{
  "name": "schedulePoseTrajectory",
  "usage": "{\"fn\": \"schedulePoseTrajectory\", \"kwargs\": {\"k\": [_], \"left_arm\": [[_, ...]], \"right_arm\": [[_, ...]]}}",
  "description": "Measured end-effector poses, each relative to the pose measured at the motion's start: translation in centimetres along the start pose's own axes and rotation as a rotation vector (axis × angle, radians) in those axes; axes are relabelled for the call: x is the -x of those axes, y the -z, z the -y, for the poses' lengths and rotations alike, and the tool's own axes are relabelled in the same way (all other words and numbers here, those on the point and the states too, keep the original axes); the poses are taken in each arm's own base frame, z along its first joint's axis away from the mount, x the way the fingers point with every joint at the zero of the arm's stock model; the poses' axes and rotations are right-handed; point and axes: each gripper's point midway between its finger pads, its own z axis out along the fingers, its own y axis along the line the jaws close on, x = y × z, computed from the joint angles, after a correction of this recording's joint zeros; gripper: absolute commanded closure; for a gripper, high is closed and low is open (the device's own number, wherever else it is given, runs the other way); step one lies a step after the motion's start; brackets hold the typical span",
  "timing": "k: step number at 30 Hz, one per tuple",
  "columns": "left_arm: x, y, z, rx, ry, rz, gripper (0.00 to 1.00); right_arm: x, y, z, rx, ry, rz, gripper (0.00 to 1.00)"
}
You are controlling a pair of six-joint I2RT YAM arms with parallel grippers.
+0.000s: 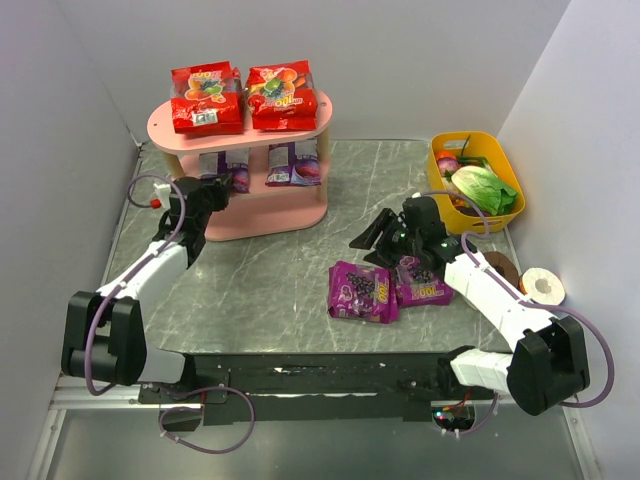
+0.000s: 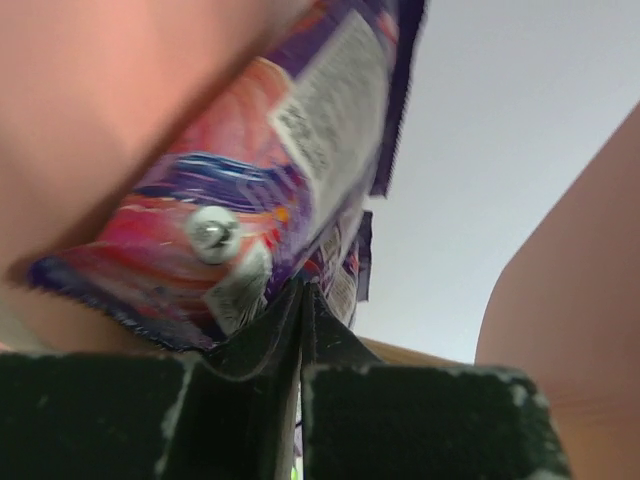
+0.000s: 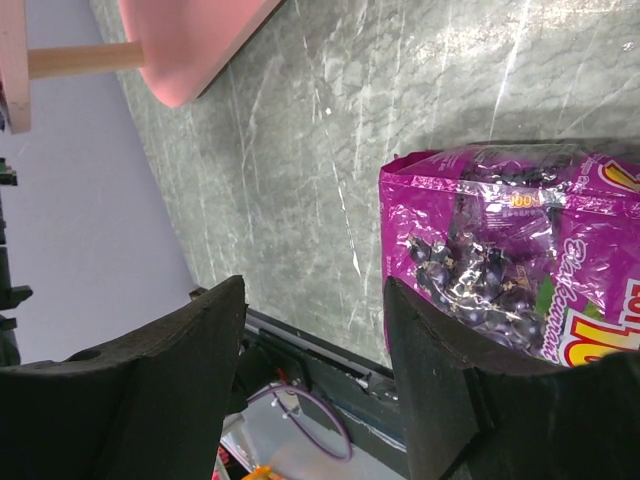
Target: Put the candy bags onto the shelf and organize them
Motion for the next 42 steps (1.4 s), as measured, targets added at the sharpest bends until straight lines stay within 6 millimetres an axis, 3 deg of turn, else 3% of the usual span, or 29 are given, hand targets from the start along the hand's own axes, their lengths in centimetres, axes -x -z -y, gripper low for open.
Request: {"fn": "schedulePoseTrajectory", "kwargs": {"k": [4, 8, 14, 17, 18, 22, 26, 32, 36, 39, 42], "left_arm": [[-0.6, 0.1, 0.8, -0.005, -0.043, -0.030, 0.82], [-1.1, 0.7, 1.9, -0.016, -0.098, -0.062, 0.76], [-1.4, 4.4, 4.3, -0.062, -0.166, -0.101, 0.66], [-1.3, 7.0, 5.9, -0.115, -0.216, -0.111, 0.52], [-1.4, 7.8, 6.1, -0.127, -0.238, -0.121, 0.41], [-1.9, 10.4, 6.1, -0.147, -0.355, -0.168, 0.17], [-3.2, 11.3, 3.4, -0.100, -0.502, -0.278, 0.00], [-6.0, 12.1, -2.9, -0.021, -0.625, -0.524, 0.04], [-8.7, 12.8, -7.4, 0.038, -0.672, -0.699, 0.04], [-11.3, 13.7, -10.6, 0.072, -0.692, -0.842, 0.04], [-12.9, 14.3, -13.6, 0.117, -0.685, -0.952, 0.04]], "right_arm": [[0.0, 0.0, 0.2, -0.009, -0.003, 0.000, 0.35], [0.0, 0.0, 1.0, -0.046, -0.006, 0.008, 0.28], [0.3, 0.2, 3.4, -0.152, 0.009, 0.041, 0.18], [0.4, 0.5, 4.8, -0.216, 0.022, 0.060, 0.17], [0.4, 0.6, 5.2, -0.233, 0.026, 0.063, 0.17], [0.5, 1.0, 6.5, -0.290, 0.041, 0.074, 0.17], [-0.1, 1.1, 8.1, -0.337, 0.060, 0.058, 0.19], [-2.2, 0.8, 10.5, -0.372, 0.088, -0.027, 0.23], [-4.0, -0.5, 11.3, -0.359, 0.099, -0.126, 0.27], [-5.1, -2.0, 10.8, -0.323, 0.120, -0.185, 0.27], [-6.4, -3.5, 8.8, -0.272, 0.187, -0.241, 0.27]]}}
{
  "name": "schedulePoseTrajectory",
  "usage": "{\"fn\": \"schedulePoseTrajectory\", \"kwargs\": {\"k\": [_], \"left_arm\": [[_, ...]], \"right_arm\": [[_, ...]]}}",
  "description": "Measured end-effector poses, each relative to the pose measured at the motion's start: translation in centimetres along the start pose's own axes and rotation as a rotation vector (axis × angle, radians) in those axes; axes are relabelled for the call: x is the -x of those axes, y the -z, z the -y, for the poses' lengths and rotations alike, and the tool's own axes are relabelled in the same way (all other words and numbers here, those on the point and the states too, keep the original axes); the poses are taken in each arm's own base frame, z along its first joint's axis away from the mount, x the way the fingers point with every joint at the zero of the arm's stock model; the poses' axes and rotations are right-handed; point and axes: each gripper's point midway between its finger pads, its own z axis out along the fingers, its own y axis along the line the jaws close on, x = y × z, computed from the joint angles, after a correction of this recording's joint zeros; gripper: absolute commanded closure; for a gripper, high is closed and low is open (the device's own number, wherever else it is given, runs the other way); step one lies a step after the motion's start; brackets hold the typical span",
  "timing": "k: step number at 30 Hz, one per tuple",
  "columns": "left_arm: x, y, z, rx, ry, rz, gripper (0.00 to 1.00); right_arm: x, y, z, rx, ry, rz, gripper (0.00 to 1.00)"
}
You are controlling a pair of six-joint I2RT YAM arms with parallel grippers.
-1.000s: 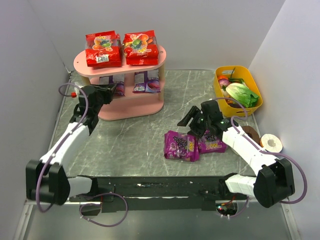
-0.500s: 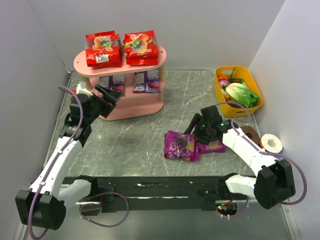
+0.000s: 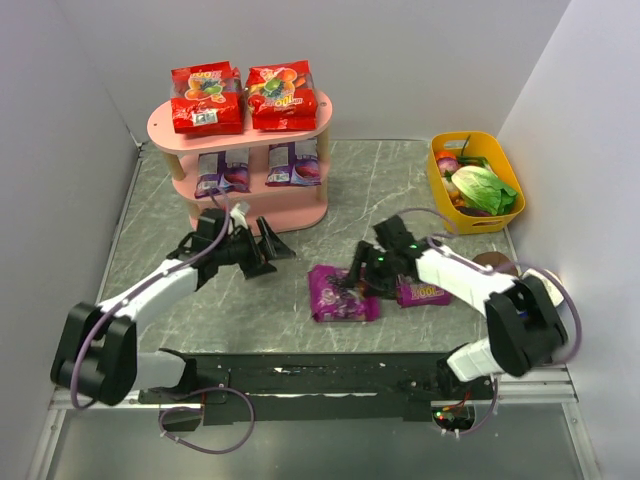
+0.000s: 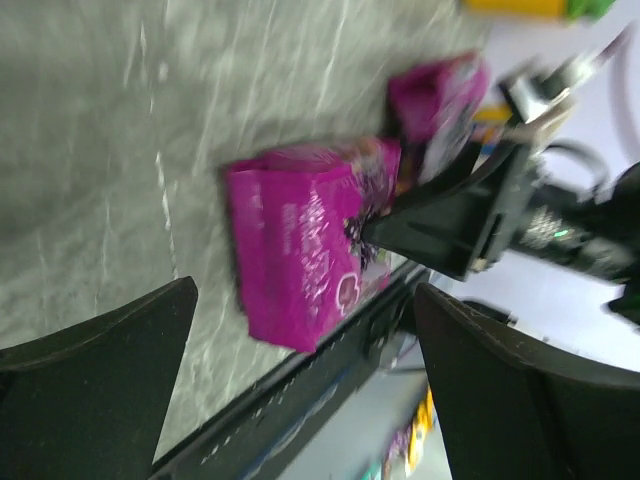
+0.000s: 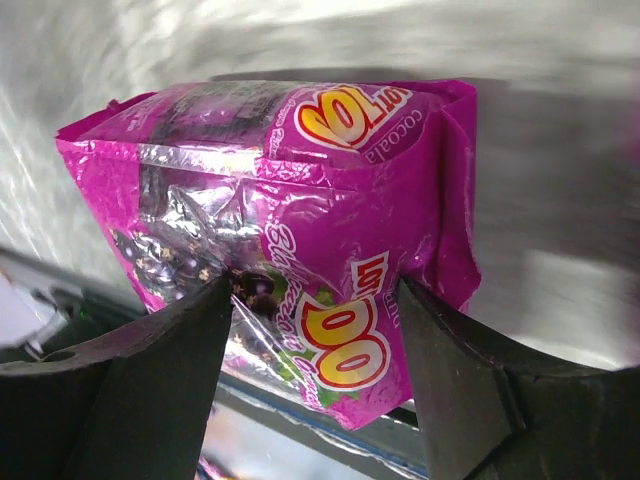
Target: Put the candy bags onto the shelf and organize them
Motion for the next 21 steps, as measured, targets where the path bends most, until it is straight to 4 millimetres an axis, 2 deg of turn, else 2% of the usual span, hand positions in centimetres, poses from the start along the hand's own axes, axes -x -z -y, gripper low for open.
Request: {"fn": "schedulePoseTrajectory", "kwargs": {"k": [5, 8, 21], "left_arm": [[-3.0, -1.6, -2.4, 0.029, 0.030, -0.120, 0.04], [-3.8, -1.7, -3.1, 0.041, 0.041, -0.144, 0.04], [-5.4, -0.4, -4.1, 0.058, 0.085, -0.130, 0.04]], "right_arm": [[-0.6, -2.4, -4.6, 0.060, 0.126, -0.081, 0.28], [-0.5, -3.4, -6.1, 0.083, 0.160, -0.104, 0.28], [-0.4, -3.4, -6.5, 0.078, 0.176, -0.089, 0.25]]}}
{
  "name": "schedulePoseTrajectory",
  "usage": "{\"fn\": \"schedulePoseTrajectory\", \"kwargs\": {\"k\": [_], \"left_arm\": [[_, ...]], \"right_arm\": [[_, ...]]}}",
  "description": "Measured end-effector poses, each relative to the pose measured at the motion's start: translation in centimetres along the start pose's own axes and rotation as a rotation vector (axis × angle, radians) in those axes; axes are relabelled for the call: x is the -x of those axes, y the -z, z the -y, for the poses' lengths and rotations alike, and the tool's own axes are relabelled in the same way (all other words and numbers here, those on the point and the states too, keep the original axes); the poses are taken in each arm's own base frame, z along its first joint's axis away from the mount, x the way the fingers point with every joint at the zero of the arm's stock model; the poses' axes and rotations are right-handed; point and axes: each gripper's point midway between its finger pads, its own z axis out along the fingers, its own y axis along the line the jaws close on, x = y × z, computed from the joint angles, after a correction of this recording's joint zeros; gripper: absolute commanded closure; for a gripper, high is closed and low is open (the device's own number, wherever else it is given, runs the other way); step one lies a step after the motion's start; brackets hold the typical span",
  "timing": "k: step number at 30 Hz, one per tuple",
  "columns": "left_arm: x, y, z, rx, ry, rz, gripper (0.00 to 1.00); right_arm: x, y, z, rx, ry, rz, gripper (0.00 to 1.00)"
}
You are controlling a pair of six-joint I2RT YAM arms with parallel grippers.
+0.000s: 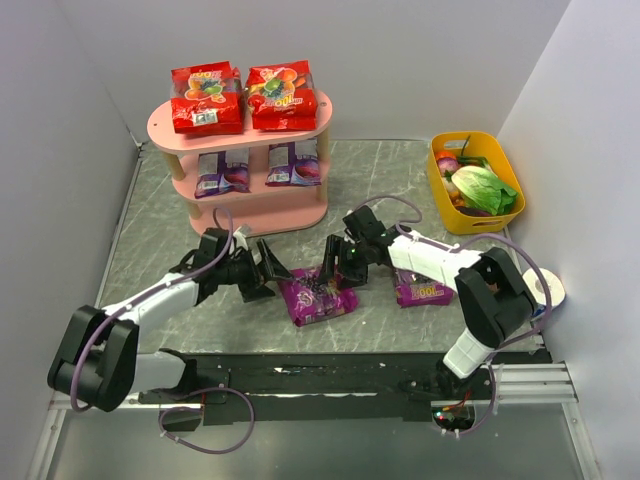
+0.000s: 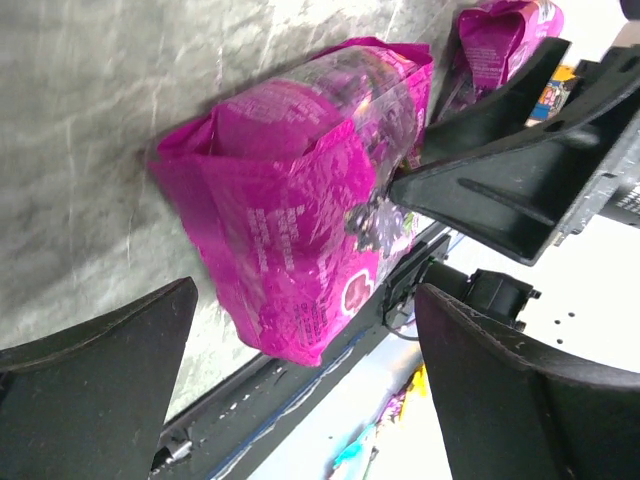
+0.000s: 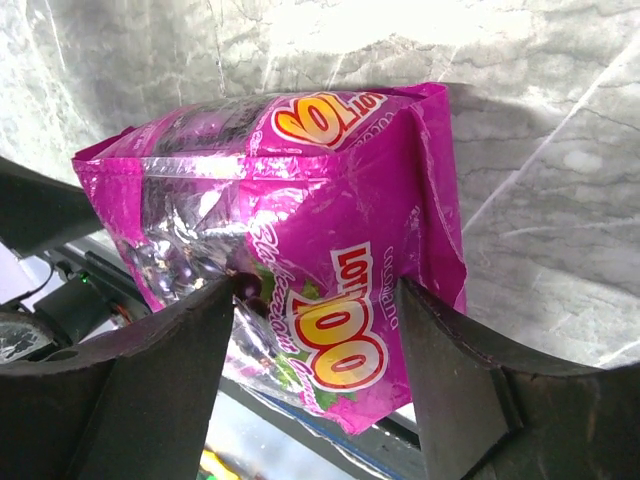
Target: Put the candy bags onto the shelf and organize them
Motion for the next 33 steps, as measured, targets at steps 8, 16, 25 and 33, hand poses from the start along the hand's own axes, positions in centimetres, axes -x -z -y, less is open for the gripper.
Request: {"fn": "schedulePoseTrajectory", "kwargs": {"k": [8, 16, 25, 33], "left_arm": [[-1.3, -0.2, -1.5, 0.006, 0.134, 0.016, 0.01], [-1.1, -0.8, 0.1, -0.044, 0.174, 0.040, 0.12], [-2.6, -3.1, -0.6, -0.003, 0.202, -0.007, 0.35], [-3.0, -3.9, -0.6, 0.019, 0.215, -0.021, 0.75]], "right_arm": [[1.0, 2.1, -0.8, 0.002, 0.007, 0.083, 0.22], [1.9, 5.3, -1.8, 0.011, 0.022, 0.166, 0.20], [1.9, 7.6, -1.9, 0.023, 0.029, 0.225, 0.20], [1.3, 7.4, -0.1, -0.007, 0.000, 0.213, 0.20]]}}
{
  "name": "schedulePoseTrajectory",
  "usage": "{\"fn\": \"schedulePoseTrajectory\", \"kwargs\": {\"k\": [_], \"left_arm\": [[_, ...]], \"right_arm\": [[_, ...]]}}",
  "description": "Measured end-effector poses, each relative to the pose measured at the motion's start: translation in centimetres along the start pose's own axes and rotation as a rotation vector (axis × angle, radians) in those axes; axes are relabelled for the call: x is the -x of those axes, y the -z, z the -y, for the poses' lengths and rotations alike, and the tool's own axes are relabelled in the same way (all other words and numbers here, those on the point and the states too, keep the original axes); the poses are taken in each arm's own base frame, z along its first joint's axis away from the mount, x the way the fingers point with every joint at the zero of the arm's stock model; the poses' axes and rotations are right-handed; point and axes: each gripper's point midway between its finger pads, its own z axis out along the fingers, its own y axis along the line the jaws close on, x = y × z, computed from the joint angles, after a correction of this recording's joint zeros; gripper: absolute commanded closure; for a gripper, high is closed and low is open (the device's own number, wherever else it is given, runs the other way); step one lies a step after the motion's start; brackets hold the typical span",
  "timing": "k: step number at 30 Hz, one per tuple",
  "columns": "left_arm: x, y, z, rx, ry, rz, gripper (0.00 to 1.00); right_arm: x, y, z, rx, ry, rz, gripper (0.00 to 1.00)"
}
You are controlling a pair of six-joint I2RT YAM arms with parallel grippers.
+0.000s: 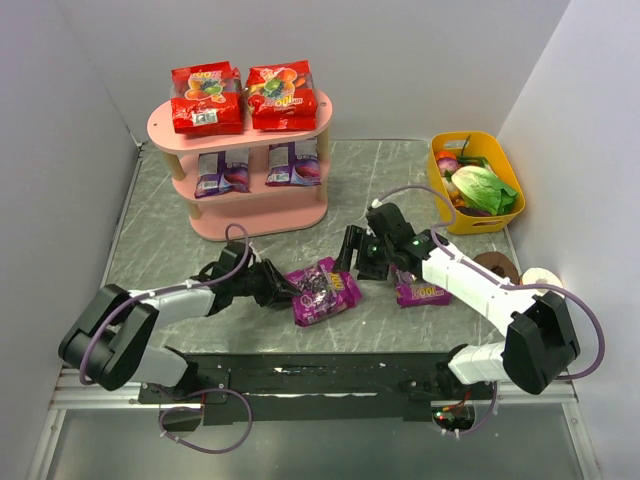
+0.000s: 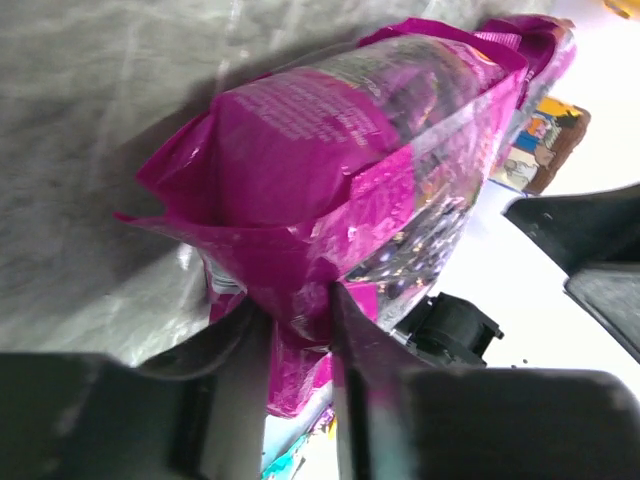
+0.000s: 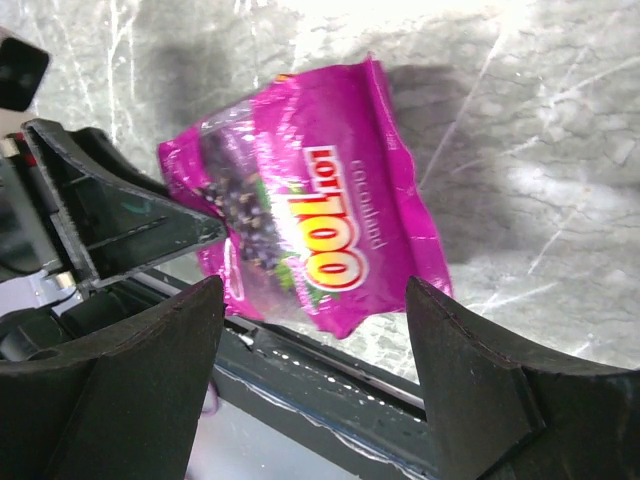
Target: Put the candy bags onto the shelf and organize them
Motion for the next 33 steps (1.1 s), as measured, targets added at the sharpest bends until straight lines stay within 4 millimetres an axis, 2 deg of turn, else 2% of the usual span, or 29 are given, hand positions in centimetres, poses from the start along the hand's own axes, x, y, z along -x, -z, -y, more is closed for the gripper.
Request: {"fn": "schedulePoseTrajectory", "kwargs": {"k": [3, 4, 6, 9, 17, 23, 30, 33], "left_arm": [[0.0, 0.2, 0.6, -0.015, -0.007, 0.007, 0.86], [0.0, 0.3, 0.8, -0.020, -0.012, 0.014, 0.93], [0.0, 0.6, 1.3, -0.031, -0.021, 0.027, 0.99], [0.3, 1.1, 2.2, -0.054, -0.037, 0.058, 0.99], [2.1, 3.0, 2.8, -0.079, -0.029, 0.199, 0.99], [4.8, 5.8, 2.7, -0.101, 0.008, 0.346, 0.99], [8.6, 10.1, 3.8, -0.192, 0.063, 0.526, 0.99], [10.3, 11.6, 3.5, -0.218, 0.106, 0.599, 0.99]], "right_arm": [[-0.2, -0.1, 0.4, -0.008, -0.006, -0.004, 0.20], [-0.2, -0.1, 0.5, -0.010, -0.008, -0.005, 0.20], [-0.2, -0.1, 0.6, -0.012, -0.010, -0.005, 0.21], [0.0, -0.1, 0.7, -0.012, -0.014, -0.003, 0.21], [0.3, 0.0, 0.9, -0.016, -0.028, 0.004, 0.21], [1.1, 0.7, 0.9, -0.006, -0.043, 0.029, 0.21], [2.0, 1.3, 0.7, 0.005, -0.058, 0.049, 0.21], [2.1, 1.3, 0.8, 0.005, -0.062, 0.050, 0.21]]}}
